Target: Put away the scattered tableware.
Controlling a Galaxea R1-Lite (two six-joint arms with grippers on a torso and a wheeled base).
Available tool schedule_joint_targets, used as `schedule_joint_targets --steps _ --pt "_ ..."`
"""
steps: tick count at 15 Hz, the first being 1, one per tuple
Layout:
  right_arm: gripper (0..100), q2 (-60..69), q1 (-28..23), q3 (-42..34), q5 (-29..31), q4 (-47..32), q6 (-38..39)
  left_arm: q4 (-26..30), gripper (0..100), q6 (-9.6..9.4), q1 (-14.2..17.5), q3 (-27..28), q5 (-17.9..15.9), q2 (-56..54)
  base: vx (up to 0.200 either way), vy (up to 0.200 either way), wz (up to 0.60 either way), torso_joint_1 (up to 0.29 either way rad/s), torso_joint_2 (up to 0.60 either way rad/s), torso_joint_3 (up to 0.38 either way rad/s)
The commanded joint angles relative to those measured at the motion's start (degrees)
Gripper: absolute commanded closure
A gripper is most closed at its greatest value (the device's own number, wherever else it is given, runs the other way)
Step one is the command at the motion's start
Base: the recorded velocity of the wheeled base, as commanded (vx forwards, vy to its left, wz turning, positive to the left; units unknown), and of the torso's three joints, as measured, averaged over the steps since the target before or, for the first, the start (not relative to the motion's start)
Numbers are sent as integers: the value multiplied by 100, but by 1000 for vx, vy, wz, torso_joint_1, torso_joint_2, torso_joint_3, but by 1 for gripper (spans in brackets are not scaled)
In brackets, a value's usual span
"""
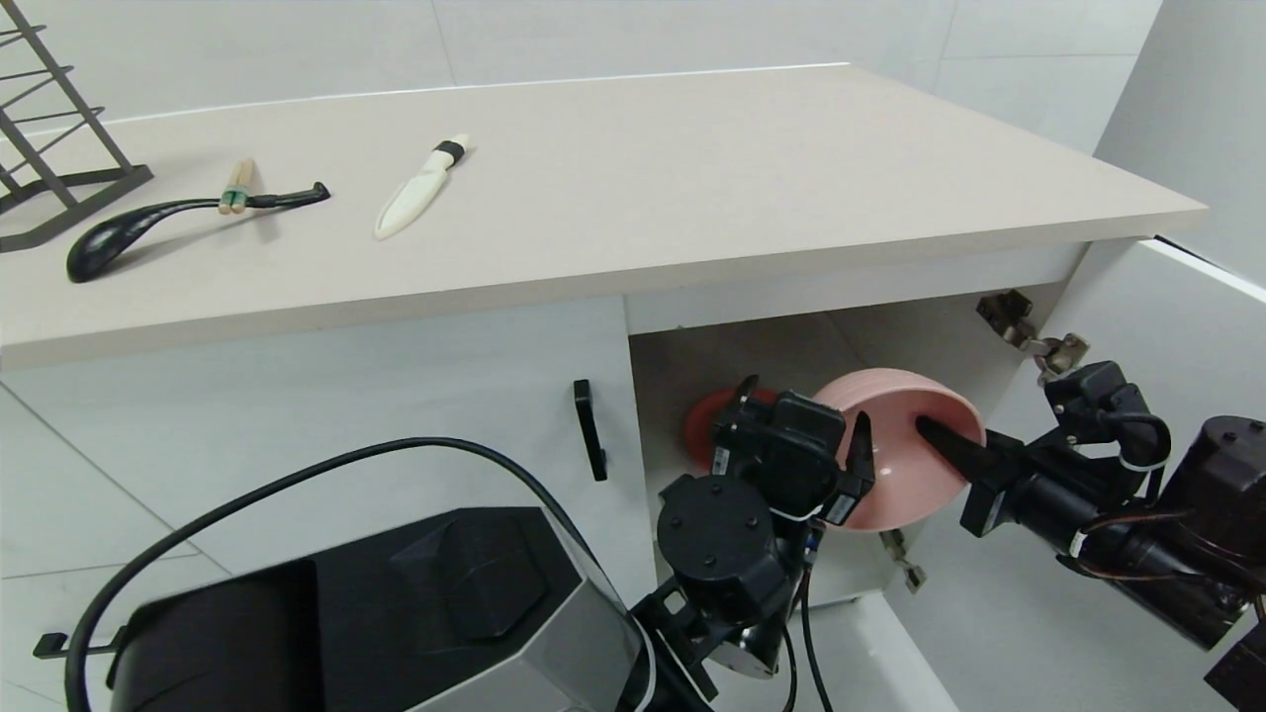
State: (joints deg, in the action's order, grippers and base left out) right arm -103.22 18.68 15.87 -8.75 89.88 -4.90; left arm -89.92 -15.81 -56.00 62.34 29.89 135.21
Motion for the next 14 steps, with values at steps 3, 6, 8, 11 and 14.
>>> schedule_joint_targets --steps 3,6,8,11,14 --pt "100 -295 -250 12 14 12 -2 -8 0 307 -218 -864 -423 -891 0 0 0 0 0 0" --pt "100 -357 -268 4 14 12 -2 -8 0 808 -218 -1945 -1038 -1629 0 0 0 0 0 0" --pt "100 -348 -268 -5 14 12 -2 -8 0 1274 -121 -2411 -1539 -2007 0 0 0 0 0 0" --pt "100 -331 -268 -58 14 12 -2 -8 0 1651 178 -3395 -2541 -2569 0 0 0 0 0 0" --pt "100 -348 -268 -84 14 12 -2 -8 0 1713 758 -4564 -3974 -3281 0 0 0 0 0 0"
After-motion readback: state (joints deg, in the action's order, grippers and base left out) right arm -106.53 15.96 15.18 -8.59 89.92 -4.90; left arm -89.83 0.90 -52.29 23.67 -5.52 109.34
